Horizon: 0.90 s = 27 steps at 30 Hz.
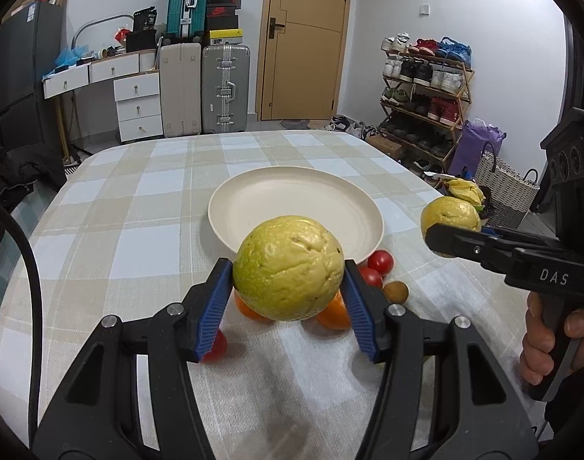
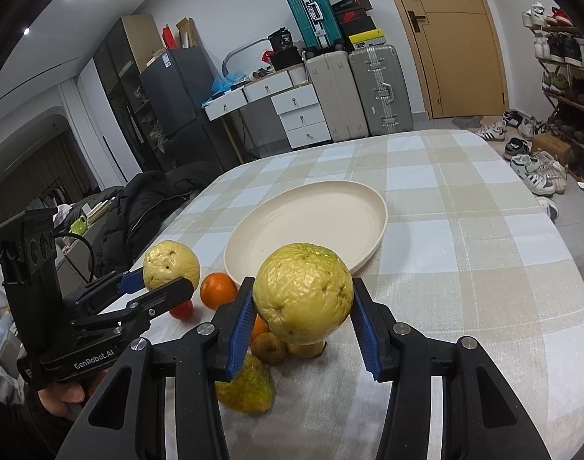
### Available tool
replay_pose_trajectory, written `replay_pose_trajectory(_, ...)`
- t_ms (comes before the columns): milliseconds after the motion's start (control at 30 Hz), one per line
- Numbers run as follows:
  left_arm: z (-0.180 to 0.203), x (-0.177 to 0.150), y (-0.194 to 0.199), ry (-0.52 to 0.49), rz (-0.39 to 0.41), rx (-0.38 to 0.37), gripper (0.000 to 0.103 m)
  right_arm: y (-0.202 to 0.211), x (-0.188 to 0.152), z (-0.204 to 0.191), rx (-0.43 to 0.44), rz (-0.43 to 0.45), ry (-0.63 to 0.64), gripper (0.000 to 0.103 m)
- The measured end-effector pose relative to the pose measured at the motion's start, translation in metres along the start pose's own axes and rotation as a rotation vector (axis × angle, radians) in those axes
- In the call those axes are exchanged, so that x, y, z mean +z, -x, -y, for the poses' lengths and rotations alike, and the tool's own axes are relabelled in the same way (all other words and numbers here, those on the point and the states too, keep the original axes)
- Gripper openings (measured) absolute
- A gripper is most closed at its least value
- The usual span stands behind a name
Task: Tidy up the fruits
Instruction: 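Carry both yellow fruits onto the white plate and open both tools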
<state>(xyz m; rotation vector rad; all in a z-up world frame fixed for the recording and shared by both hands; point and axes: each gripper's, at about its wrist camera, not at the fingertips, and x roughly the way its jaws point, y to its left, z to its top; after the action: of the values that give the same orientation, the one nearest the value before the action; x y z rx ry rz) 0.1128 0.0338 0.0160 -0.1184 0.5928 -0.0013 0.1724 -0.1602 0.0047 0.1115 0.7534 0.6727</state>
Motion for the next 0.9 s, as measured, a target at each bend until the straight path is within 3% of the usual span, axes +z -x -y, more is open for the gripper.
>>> replay_pose_trajectory(900,-0.008,0.028,-0.085,0.024,-0.096,0.007,0.055,-0.071,0.028,0.018,0.001,-0.093,-0.049,0.049)
